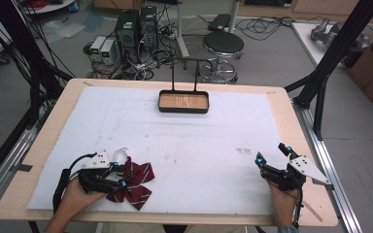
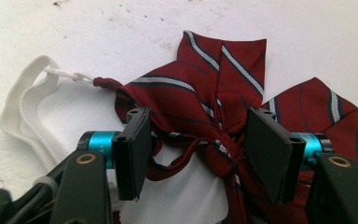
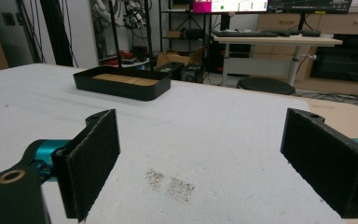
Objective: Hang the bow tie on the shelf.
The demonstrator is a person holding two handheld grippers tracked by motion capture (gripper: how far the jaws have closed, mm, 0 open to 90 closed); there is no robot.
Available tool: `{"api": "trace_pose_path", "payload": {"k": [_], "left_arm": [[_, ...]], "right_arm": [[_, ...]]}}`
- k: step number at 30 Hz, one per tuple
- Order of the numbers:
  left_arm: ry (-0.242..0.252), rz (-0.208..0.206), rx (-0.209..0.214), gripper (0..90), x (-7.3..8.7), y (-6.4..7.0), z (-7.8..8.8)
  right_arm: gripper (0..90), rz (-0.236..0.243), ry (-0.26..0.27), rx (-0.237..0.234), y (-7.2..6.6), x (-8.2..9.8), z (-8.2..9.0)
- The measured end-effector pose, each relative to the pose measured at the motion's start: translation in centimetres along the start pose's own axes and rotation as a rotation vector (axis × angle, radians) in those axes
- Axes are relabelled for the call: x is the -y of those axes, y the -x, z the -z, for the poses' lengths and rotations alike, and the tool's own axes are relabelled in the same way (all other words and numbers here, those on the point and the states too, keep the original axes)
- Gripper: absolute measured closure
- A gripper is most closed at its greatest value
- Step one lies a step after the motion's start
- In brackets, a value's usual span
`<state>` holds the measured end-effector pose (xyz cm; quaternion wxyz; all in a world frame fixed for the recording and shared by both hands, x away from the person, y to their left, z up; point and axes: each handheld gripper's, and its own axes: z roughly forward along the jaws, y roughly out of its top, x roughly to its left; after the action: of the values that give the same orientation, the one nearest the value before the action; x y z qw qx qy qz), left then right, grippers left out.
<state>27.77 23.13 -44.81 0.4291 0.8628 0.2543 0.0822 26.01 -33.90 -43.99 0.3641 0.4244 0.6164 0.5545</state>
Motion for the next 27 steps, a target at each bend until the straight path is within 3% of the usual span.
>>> {"api": "trace_pose_path", "payload": {"k": [6, 14, 17, 23, 27], "left_arm": [[0.002, -0.003, 0.0, 48.3, 0.1, 0.1, 0.0], [0.005, -0.019, 0.021, 64.0, 0.1, 0.2, 0.2], [0.005, -0.039, 0.01, 69.4, 0.0, 0.4, 0.2], [-0.001, -0.062, -0.023, 72.0, -0.3, 0.8, 0.2], [0.04, -0.065, -0.047, 72.9, -0.8, 1.0, 0.5]], "right_arm": [[10.8, 0.003, 0.001, 0.001, 0.0, 0.0, 0.0], [10.8, 0.004, 0.002, 0.001, 0.0, 0.0, 0.0], [10.8, 0.006, 0.003, -0.002, 0.0, 0.0, 0.0], [10.8, 0.006, 0.001, -0.002, 0.0, 0.0, 0.0], [10.8, 0.004, 0.001, -0.002, 0.0, 0.0, 0.0]]}}
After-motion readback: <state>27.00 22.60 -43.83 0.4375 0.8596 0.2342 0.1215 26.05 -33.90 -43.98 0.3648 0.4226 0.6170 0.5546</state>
